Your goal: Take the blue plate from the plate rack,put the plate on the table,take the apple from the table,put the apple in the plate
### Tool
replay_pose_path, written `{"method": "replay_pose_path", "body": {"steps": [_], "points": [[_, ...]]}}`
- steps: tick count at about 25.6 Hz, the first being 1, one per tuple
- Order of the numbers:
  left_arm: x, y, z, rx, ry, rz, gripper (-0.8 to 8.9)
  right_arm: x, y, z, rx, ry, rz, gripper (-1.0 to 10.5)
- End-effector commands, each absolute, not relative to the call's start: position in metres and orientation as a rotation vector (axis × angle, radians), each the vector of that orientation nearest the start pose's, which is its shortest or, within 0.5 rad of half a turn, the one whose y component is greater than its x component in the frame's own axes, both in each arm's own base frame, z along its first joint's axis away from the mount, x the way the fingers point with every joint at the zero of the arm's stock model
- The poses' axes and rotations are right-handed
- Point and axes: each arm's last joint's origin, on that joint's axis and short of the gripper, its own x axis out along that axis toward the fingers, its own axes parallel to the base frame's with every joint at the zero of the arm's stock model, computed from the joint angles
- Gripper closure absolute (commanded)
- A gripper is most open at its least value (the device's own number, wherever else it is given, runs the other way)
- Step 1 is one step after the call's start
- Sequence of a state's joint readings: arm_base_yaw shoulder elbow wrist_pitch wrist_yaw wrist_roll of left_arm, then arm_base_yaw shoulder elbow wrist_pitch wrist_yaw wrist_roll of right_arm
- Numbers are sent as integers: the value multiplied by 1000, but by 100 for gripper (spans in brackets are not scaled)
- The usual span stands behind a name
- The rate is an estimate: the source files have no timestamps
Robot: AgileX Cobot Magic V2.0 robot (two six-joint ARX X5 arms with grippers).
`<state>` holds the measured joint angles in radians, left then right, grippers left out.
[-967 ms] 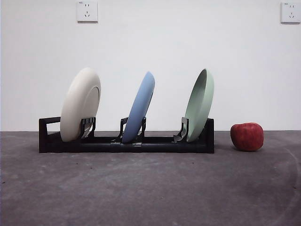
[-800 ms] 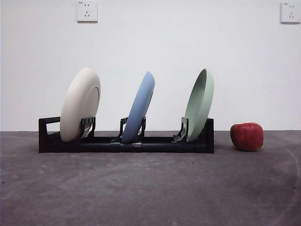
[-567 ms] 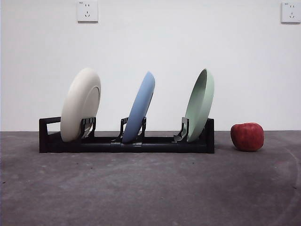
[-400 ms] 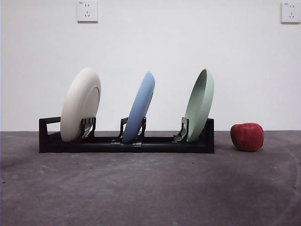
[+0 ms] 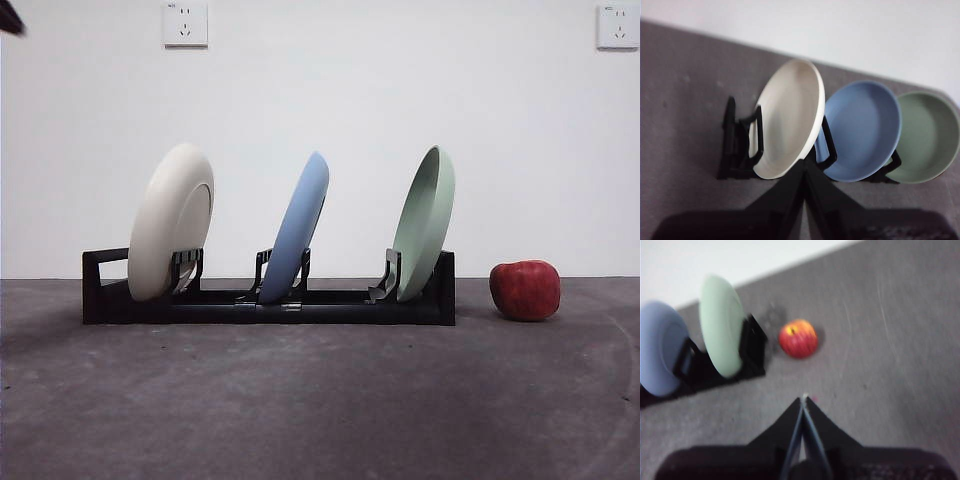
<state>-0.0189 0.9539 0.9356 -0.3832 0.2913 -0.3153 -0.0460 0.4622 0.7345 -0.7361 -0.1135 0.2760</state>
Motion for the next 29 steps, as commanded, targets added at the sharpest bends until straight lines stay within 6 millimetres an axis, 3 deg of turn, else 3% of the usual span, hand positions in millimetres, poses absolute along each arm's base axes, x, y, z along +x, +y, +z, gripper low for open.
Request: {"method": "replay_pose_path", "body": {"steps": [1, 6, 9, 14, 18, 24, 27, 29], "points": [[225, -15, 345, -384, 525, -307, 818, 97, -1, 311, 313, 513, -2, 947], [263, -21, 358, -435, 604, -469, 818, 112, -1, 316, 325, 610, 7, 947], [289, -32, 368, -447, 666, -533, 819, 129, 2, 318, 344, 695, 125, 947], [329, -65, 385, -408, 757, -609, 819, 159, 6, 306, 423, 837, 305, 947], [363, -101, 390, -367, 825, -670, 818, 167, 6, 299, 420, 879, 336, 947], [407, -146, 361, -366, 932, -712, 800, 166, 6, 299, 399, 884, 344, 947], [420, -161, 340, -395, 968, -701, 576, 165, 6, 298, 399, 894, 339, 947], [423, -170, 330, -381, 987, -697, 554, 165, 6, 298, 397, 897, 340, 947]]}}
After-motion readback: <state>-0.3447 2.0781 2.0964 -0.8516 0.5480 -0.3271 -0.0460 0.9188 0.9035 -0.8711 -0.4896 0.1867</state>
